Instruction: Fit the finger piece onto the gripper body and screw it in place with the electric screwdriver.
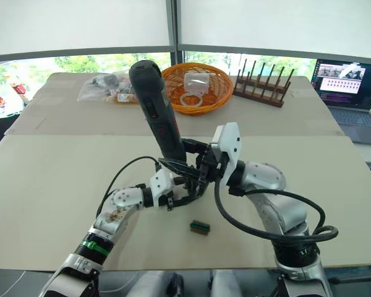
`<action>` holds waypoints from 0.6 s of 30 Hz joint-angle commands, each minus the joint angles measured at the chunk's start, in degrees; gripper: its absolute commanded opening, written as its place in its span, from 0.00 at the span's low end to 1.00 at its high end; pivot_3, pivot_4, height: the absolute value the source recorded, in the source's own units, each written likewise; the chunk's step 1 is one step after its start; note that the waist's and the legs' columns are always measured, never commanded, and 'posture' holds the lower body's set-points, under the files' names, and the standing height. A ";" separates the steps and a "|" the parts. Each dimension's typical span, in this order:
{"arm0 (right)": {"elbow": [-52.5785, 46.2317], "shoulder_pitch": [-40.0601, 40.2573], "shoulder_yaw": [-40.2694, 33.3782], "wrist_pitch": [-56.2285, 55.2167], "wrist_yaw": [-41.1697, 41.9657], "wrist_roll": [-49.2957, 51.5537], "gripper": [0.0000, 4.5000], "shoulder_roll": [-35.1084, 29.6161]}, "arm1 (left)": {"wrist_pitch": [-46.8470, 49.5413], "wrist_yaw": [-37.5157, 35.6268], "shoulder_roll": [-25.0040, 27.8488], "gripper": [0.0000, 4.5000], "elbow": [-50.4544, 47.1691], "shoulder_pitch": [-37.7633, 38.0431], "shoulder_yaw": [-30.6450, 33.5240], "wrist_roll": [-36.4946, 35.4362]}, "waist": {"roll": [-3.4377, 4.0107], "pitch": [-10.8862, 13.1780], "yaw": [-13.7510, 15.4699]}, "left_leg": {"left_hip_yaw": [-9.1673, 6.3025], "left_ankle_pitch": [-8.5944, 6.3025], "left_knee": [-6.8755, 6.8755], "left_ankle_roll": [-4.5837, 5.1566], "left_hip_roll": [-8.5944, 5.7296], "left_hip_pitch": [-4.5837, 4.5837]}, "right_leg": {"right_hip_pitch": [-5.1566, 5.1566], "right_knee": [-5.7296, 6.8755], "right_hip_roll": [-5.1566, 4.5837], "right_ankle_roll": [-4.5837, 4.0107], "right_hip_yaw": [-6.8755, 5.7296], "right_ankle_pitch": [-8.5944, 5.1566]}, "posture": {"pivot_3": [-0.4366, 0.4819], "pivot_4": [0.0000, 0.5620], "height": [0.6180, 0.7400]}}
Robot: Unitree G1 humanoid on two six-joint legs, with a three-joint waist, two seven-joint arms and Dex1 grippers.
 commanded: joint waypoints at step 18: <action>13.14 -0.88 6.46 2.15 6.90 -3.80 0.42 -6.52 | -1.98 0.29 1.42 0.51 2.17 -3.53 0.90 -0.04 | -0.01 -0.33 0.03 | -0.04 -0.16 -0.50 -0.11 0.02 1.17 | 0.99 -0.27 -0.47 0.01 0.24 -0.02 | 0.48 0.27 1.00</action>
